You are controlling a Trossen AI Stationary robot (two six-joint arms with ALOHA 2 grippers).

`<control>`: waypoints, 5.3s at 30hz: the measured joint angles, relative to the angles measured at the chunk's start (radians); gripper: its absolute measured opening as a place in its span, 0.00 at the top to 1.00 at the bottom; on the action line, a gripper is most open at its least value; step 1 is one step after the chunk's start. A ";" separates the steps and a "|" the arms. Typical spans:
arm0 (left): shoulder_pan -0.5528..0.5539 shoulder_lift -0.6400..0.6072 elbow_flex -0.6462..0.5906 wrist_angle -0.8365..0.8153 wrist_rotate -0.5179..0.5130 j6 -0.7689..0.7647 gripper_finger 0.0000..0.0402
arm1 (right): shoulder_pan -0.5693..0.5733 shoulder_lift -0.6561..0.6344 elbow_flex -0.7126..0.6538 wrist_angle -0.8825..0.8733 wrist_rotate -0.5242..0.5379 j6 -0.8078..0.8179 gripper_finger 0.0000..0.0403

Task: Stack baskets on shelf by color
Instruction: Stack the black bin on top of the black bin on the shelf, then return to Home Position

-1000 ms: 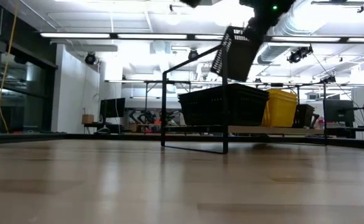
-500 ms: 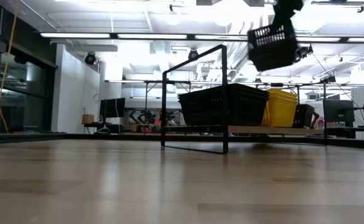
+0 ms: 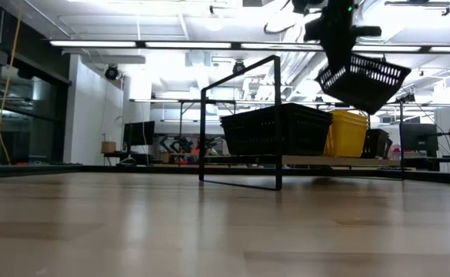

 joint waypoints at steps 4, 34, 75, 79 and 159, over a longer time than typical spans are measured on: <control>-0.025 0.000 0.000 -0.004 0.000 0.027 0.54 | -0.058 0.074 0.010 0.002 0.012 -0.070 1.00; -0.041 -0.093 0.002 -0.214 -0.073 -0.009 0.54 | -0.088 0.201 0.010 0.010 -0.263 -0.196 1.00; -0.041 -0.095 0.002 -0.254 -0.084 -0.018 0.54 | -0.087 0.200 0.010 0.005 -0.172 0.130 0.66; -0.040 -0.095 0.002 -0.254 -0.084 -0.016 0.54 | -0.087 0.200 0.010 -0.053 -0.173 0.180 0.67; 0.261 -0.195 -0.535 0.064 0.397 -0.264 0.94 | 0.183 -0.710 -1.019 1.136 -0.330 0.967 1.00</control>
